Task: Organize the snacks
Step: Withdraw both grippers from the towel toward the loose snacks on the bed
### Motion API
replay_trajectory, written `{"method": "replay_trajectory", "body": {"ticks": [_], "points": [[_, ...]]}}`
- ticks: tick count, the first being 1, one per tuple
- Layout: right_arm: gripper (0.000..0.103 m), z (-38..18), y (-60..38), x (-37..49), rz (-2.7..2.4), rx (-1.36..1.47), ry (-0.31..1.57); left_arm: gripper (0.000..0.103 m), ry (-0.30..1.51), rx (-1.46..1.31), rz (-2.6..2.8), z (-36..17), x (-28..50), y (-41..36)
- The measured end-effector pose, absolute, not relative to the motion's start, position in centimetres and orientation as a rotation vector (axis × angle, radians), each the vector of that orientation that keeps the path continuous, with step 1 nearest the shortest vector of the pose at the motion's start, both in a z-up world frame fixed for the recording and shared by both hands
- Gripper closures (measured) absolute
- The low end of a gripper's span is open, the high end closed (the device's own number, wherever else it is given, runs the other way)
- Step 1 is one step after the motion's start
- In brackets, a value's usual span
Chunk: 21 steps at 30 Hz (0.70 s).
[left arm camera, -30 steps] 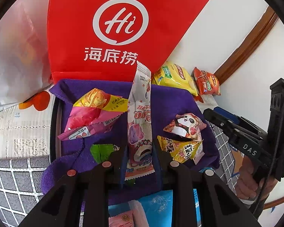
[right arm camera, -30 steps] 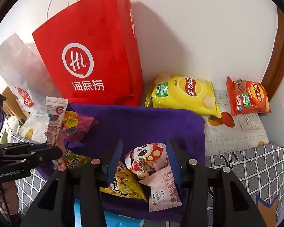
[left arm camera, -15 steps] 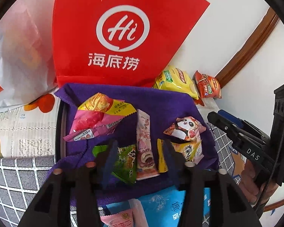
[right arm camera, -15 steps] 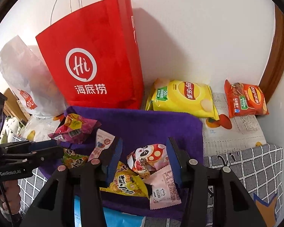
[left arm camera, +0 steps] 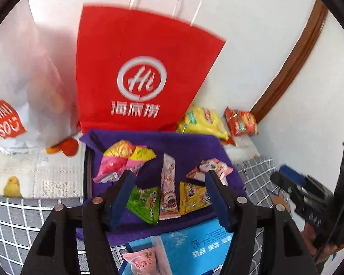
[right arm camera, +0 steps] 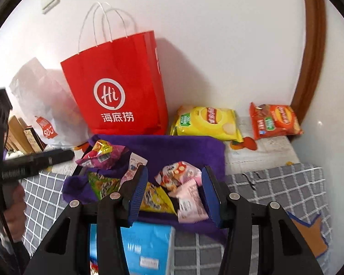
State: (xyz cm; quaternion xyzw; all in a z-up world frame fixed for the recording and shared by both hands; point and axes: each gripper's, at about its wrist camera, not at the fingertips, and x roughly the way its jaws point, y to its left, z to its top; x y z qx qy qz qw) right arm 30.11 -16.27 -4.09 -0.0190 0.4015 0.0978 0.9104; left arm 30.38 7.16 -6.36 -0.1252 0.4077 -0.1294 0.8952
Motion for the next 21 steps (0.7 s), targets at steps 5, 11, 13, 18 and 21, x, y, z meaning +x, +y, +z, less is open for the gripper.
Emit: {"method": "replay_trajectory", "body": {"ticks": [5, 11, 13, 18, 21], "points": [[0.045, -2.2, -17.0, 26.1, 0.186, -0.048, 0.782, 0.033, 0.796, -0.243, -0.243, -4.1, 27.9, 6.6], [0.041, -1.7, -17.4, 22.6, 0.209, 0.017, 0.786, 0.033, 0.771, -0.193, -0.233, -2.7, 23.3, 5.5], [0.041, -1.3, -17.4, 21.4, 0.231, 0.034, 0.782, 0.033, 0.767, -0.185, -0.238, -2.5, 21.7, 5.3], [0.041, -0.7, -16.9, 18.7, 0.273, 0.048, 0.783, 0.033, 0.746, -0.181, -0.215, -2.6, 17.9, 5.3], [0.041, -0.6, -16.9, 17.1, 0.295, 0.047, 0.774, 0.034, 0.747, -0.191, -0.212, -2.7, 16.4, 5.5]]}}
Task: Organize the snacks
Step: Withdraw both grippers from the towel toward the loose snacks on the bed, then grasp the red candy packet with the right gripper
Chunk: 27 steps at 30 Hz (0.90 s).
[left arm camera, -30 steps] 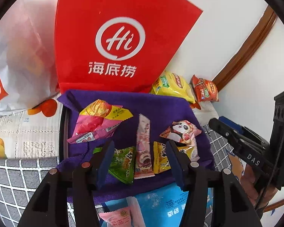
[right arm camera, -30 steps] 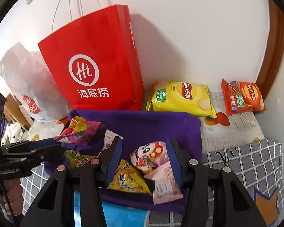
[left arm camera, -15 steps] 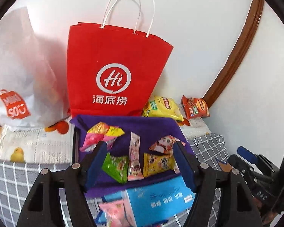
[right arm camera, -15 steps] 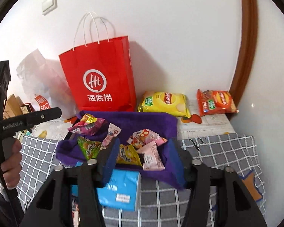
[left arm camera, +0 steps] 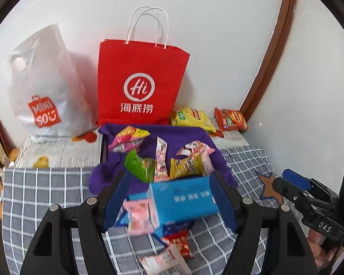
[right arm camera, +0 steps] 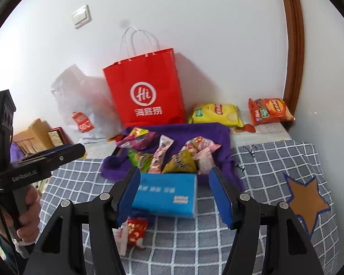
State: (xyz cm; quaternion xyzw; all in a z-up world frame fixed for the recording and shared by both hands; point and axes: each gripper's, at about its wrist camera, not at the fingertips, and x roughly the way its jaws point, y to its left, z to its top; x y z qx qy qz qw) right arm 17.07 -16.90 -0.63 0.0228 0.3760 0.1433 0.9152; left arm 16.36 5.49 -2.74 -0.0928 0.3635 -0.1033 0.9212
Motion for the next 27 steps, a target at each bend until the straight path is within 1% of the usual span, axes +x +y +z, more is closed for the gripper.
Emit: {"method": "replay_trajectory", "body": {"ticks": [5, 8, 15, 18, 20, 22, 27], "points": [[0.041, -1.0, -17.4, 15.2, 0.224, 0.043, 0.778, 0.034, 0.753, -0.173, -0.172, -3.2, 14.2, 6.3], [0.041, -1.8, -17.5, 14.6, 0.251, 0.052, 0.791, 0.034, 0.766, -0.211, -0.142, -3.8, 13.1, 7.9], [0.041, -4.7, -16.1, 13.7, 0.294, 0.045, 0.844, 0.034, 0.796, -0.254, -0.110, -5.4, 11.6, 10.3], [0.049, -6.6, -14.9, 13.5, 0.305, 0.037, 0.888, 0.034, 0.824, -0.262, -0.098, -6.8, 11.5, 11.0], [0.051, -8.1, -14.0, 13.4, 0.319, 0.028, 0.920, 0.034, 0.844, -0.273, -0.091, -7.8, 11.4, 11.5], [0.057, -9.1, -13.3, 13.4, 0.334, 0.025, 0.946, 0.034, 0.862, -0.286, -0.087, -8.8, 11.5, 11.9], [0.062, -12.5, -11.4, 14.2, 0.335, -0.005, 1.003, 0.034, 0.918, -0.292, -0.065, -11.3, 11.8, 12.7]]}}
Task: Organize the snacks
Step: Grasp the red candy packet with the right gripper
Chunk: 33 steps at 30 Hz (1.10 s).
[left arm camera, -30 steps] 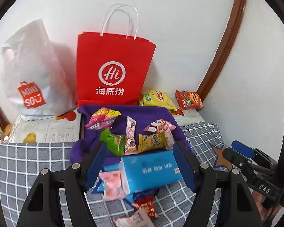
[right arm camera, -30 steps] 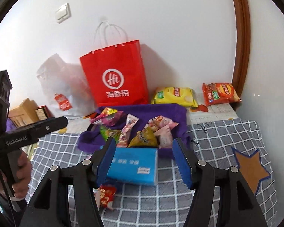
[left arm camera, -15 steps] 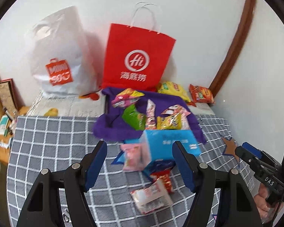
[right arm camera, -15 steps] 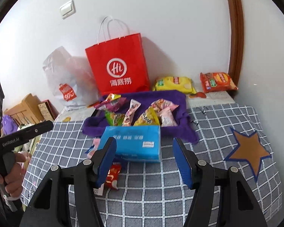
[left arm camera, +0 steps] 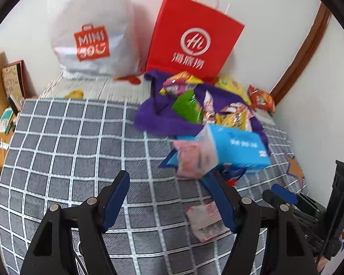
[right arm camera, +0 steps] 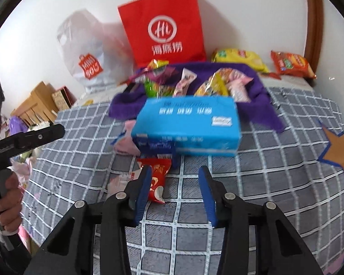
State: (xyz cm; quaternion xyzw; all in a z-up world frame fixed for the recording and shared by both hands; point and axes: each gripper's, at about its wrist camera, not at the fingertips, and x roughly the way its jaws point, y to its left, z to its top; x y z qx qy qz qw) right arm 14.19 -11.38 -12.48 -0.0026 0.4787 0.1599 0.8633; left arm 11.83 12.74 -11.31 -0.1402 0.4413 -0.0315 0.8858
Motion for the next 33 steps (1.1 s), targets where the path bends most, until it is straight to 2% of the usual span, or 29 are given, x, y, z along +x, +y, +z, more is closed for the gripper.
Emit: {"method": "replay_trajectory", "body": {"ticks": [4, 21, 25, 27, 29, 33], "points": [[0.068, -15.1, -10.3, 15.1, 0.343, -0.002, 1.067, 0.034, 0.944, -0.285, -0.047, -12.7, 12.0, 13.5], [0.068, -16.7, -6.4, 15.6, 0.373, -0.087, 1.086, 0.034, 0.973, -0.296, -0.047, -14.1, 12.2, 14.3], [0.060, -18.1, -6.2, 16.6, 0.379, -0.072, 1.154, 0.034, 0.980, -0.299, -0.054, -14.0, 12.2, 14.0], [0.060, -18.1, -6.2, 16.5, 0.380, -0.070, 1.129, 0.034, 0.981, -0.299, -0.055, -13.9, 12.1, 13.8], [0.065, -18.0, -6.4, 16.3, 0.383, -0.068, 1.119, 0.034, 0.981, -0.293, -0.056, -13.8, 12.0, 13.6], [0.065, -16.7, -7.9, 15.1, 0.397, -0.048, 1.077, 0.034, 0.997, -0.277, -0.069, -14.2, 11.8, 12.6]]}}
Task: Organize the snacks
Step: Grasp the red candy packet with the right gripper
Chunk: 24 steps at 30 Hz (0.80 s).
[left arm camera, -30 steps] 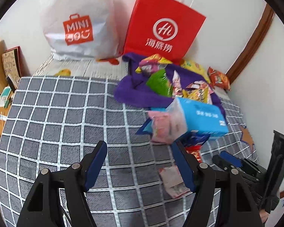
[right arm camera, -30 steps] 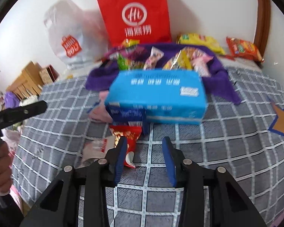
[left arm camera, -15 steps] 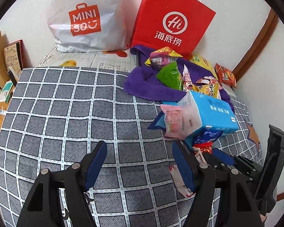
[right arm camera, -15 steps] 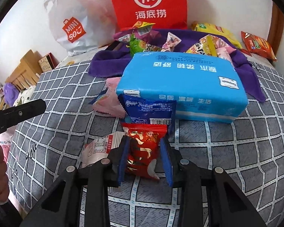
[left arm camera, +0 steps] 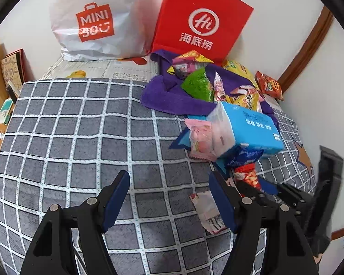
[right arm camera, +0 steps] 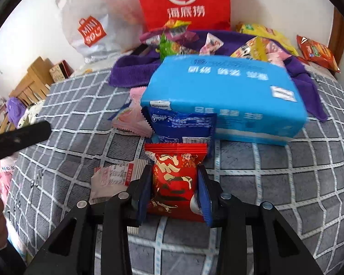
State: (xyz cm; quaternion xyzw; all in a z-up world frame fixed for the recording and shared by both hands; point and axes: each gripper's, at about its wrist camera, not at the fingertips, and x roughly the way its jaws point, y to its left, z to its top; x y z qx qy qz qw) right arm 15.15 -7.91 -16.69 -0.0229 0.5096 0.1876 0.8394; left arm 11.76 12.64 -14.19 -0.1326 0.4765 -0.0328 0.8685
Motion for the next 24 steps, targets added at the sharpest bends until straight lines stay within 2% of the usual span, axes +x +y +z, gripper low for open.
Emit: {"method": "replay_trajectory", "body": {"ticks": [7, 13, 16, 17, 24], "points": [[0.065, -15.1, -12.5, 13.7, 0.309, -0.098, 1.001, 0.034, 1.064, -0.299, -0.121, -16.5, 11.3, 10.2], [0.065, -16.1, -17.4, 14.0, 0.243, -0.044, 1.006, 0.034, 1.120, -0.359, -0.172, -18.8, 10.9, 8.4], [0.065, -17.2, -18.8, 14.1, 0.254, 0.009, 1.018, 0.031, 1.110, -0.379, -0.191, -18.9, 11.1, 7.7], [0.065, -17.4, -18.9, 14.1, 0.264, 0.020, 1.017, 0.026, 1.111, -0.405, -0.201, -19.0, 11.2, 7.5], [0.064, -18.0, -19.0, 14.4, 0.293, 0.026, 0.986, 0.023, 1.110, -0.300, -0.138, -19.2, 12.0, 4.5]]}}
